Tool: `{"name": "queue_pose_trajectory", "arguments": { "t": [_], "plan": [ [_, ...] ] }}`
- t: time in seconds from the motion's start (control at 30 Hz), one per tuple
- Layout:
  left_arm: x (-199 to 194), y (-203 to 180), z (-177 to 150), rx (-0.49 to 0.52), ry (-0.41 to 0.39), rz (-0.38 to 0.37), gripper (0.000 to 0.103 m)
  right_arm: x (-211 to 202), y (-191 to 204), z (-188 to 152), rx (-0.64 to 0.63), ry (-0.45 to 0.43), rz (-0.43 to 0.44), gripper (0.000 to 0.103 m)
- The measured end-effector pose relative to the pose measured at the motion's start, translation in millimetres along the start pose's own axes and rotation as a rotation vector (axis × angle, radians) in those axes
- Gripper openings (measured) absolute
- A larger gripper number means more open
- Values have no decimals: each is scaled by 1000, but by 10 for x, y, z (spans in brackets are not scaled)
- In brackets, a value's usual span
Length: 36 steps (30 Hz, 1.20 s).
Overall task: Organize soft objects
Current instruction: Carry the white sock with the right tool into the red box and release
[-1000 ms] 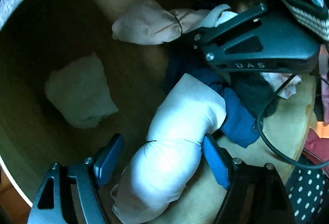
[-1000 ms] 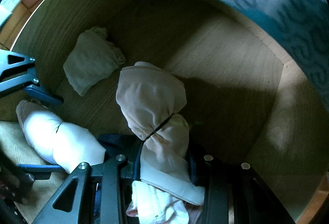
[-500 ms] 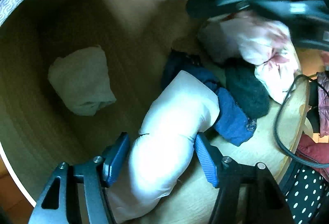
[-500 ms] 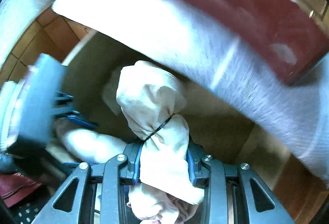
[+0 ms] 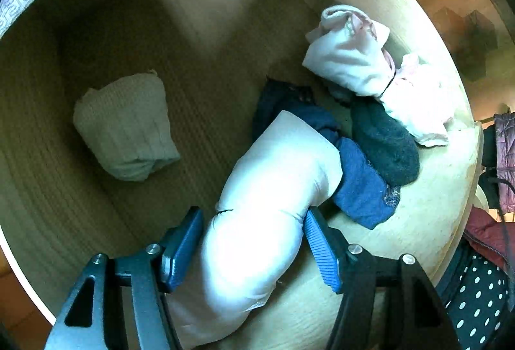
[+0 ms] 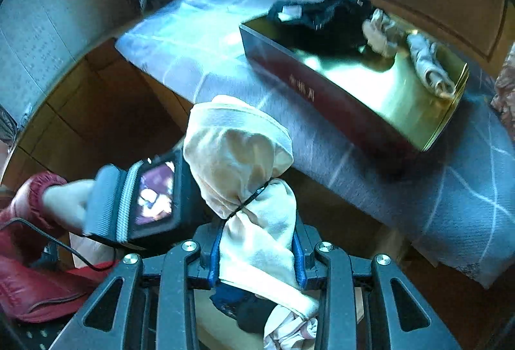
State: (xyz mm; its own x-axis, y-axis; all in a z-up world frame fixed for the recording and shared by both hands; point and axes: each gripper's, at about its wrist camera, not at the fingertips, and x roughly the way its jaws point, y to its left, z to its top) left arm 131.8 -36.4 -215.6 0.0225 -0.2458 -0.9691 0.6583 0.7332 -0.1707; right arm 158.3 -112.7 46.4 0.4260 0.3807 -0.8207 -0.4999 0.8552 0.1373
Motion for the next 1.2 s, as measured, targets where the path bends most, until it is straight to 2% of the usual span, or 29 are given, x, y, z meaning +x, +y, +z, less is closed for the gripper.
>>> {"name": "queue_pose_trajectory", "arguments": {
  "t": [0.13, 0.27, 0.37, 0.47, 0.53, 0.67, 0.77, 0.97, 1.07, 1.2],
  "plan": [
    [-33, -34, 10, -6, -5, 0, 65, -202, -4, 239, 36, -58, 44, 35],
    [-73, -65, 17, -7, -9, 0, 65, -455, -194, 460, 106, -122, 91, 35],
    [-76, -66, 16, -6, -9, -1, 65, -542, -417, 683, 178, -158, 80, 35],
    [-81, -64, 21, -9, -13, 2, 64, -559, -710, 887, 266, -179, 33, 35],
    [-90, -61, 22, -12, -20, 4, 63, -496, -909, 1021, 333, -176, 13, 35],
    [-117, -59, 24, -17, -34, 13, 62, -169, -1257, 1254, 448, -116, -29, 35],
    [-133, -63, 20, -19, -42, 20, 62, 102, -1473, 1328, 541, -66, -22, 35],
    [-151, -64, 22, -27, -45, 25, 62, 536, -1701, 1461, 615, -14, -57, 34],
    [-149, -51, 24, -31, -43, 26, 62, 616, -1754, 1534, 622, -22, -95, 35],
    [-142, -37, 37, -31, -40, 25, 62, 716, -1797, 1580, 637, -4, -102, 37]
  ]
}}
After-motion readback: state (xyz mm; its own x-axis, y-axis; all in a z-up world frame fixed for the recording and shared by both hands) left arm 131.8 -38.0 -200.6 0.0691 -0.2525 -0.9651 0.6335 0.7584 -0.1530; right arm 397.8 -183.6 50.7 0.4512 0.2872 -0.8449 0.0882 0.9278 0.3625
